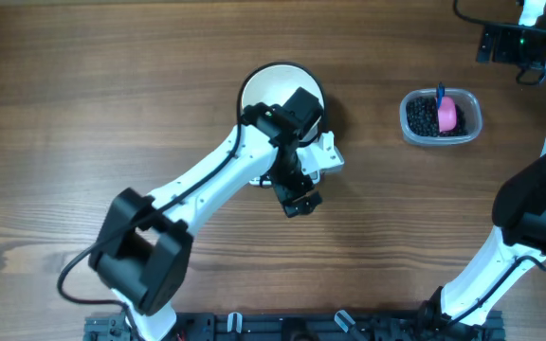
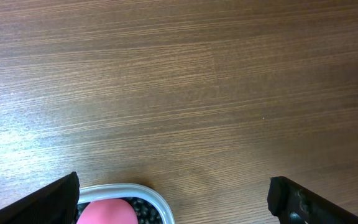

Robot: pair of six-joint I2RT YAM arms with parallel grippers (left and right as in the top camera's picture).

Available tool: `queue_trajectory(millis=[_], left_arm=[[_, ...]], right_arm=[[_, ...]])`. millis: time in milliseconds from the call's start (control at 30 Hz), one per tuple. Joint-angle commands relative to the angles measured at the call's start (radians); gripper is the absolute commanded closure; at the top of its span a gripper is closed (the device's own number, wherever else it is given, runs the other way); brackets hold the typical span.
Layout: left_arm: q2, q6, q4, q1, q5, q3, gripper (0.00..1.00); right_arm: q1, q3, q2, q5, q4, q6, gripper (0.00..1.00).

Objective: Scoop item into bowl and weigh 150g on scale

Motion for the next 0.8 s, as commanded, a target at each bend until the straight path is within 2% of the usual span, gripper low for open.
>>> queue_trajectory(millis=[0, 233, 367, 767], left_arm=[[0.053, 0.037, 0.015, -0.012, 0.001, -0.006, 0.00], [0.120, 0.037, 0.037, -0.028, -0.048, -0.006, 0.00], [0.170, 0.037, 0.038, -0.056, -0.212, -0.006, 0.00], [0.193, 0.029, 0.101, -0.059, -0.167, -0.006, 0.00]], right_arm=[[0.004, 0.013, 0.018, 0.005, 0.002, 0.006, 0.00], [0.004, 0.013, 0.018, 0.005, 0.002, 0.006, 0.00], [0.004, 0.013, 0.018, 0.005, 0.002, 0.006, 0.00], [0.004, 0.013, 0.018, 0.005, 0.002, 0.006, 0.00]])
